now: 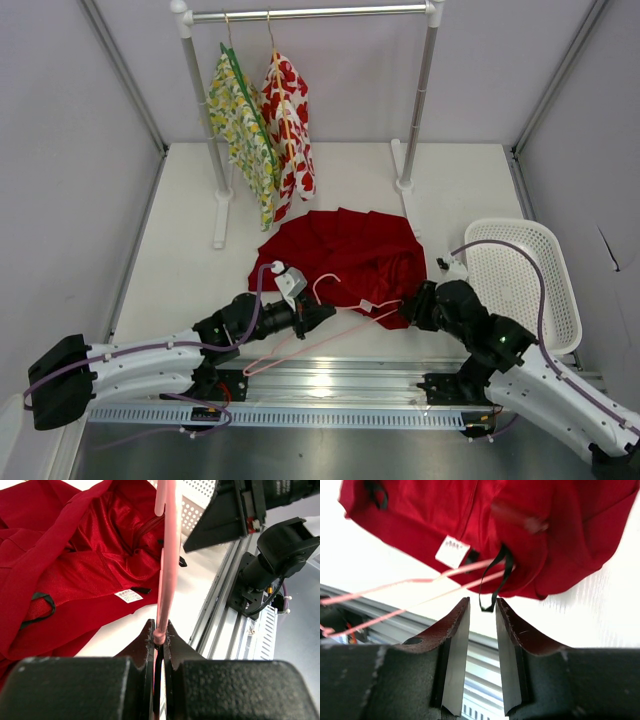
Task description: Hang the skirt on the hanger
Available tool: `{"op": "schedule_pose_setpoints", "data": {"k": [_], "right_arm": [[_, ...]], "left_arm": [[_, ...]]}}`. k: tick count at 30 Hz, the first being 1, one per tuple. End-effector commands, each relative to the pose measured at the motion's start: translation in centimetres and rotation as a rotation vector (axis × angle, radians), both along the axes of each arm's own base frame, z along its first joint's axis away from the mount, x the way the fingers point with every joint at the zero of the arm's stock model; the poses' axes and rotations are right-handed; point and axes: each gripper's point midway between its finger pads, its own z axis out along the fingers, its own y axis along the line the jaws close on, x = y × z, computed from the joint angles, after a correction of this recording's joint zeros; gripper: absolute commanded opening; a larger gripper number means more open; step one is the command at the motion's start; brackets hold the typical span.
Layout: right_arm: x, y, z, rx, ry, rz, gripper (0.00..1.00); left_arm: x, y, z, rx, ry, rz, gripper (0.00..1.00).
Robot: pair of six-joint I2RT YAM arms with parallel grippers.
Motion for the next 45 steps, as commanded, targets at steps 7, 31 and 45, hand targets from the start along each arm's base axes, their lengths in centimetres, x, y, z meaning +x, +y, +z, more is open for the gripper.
{"op": "schedule_pose_setpoints", "data": {"k": [7,31,45], "right_arm": [[0.3,0.0,1.7,-0.140,-0.075,-0.019,0.33],[1.2,2.7,1.4,-0.352,-0.098,0.031,0.33],[1.4,2.7,1.6,-0.371,-0.100,0.014,0.11]], "left_arm": [[0.2,-1.0,3.2,-0.056,-0.059,-0.018,0.00],[0.1,-0.8,3.2,-0.052,-0.057,-0.015,0.00],[0.1,-0.7,3.3,-0.050,-0.056,-0.015,0.00]]}}
